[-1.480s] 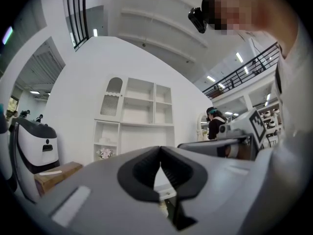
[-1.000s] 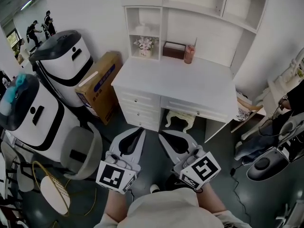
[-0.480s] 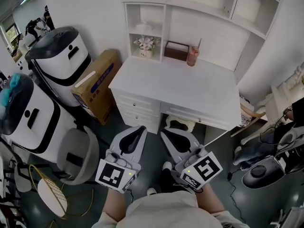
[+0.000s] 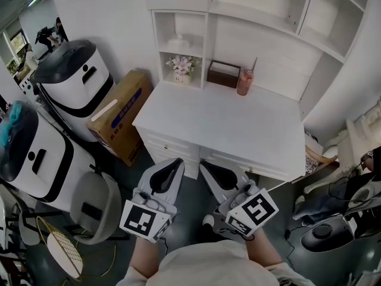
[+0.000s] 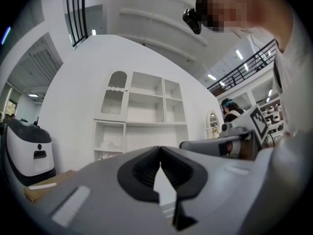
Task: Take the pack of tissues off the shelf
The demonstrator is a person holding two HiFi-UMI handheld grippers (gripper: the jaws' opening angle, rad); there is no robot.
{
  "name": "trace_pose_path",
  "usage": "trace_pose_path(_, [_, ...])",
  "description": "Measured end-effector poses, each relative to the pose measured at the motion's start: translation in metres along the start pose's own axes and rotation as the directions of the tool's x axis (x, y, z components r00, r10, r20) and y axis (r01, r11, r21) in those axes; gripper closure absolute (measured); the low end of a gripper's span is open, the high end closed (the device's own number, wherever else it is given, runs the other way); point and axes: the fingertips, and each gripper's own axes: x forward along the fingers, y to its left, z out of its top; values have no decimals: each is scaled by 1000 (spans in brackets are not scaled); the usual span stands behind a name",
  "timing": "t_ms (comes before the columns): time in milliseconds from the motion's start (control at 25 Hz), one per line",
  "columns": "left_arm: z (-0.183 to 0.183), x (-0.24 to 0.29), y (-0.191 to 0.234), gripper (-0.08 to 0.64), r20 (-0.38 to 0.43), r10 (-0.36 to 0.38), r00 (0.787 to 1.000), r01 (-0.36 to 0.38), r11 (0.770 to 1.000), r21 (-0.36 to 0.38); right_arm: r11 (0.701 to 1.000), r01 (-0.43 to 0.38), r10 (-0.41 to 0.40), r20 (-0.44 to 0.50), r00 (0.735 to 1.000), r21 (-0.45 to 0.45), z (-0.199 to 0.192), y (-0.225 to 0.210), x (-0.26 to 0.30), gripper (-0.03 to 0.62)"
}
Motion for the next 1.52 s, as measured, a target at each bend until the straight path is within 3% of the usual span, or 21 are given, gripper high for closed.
trace_pose_path(560, [-6,79,6,560,18,31,999,-31,999,-11,999,-40,40,3,999,2,0,-78,11,592])
trace_pose_path(880, [-10,96,11,558,15,55,998,-55,998,8,998,-57,57,2,998,16,-5,-98,18,591])
trace_pose_path(1520, [-21,137,79,558,4,-10,1000,10,1000,-18,999,21,-20,-17,1000,39,-12,-135,87,592])
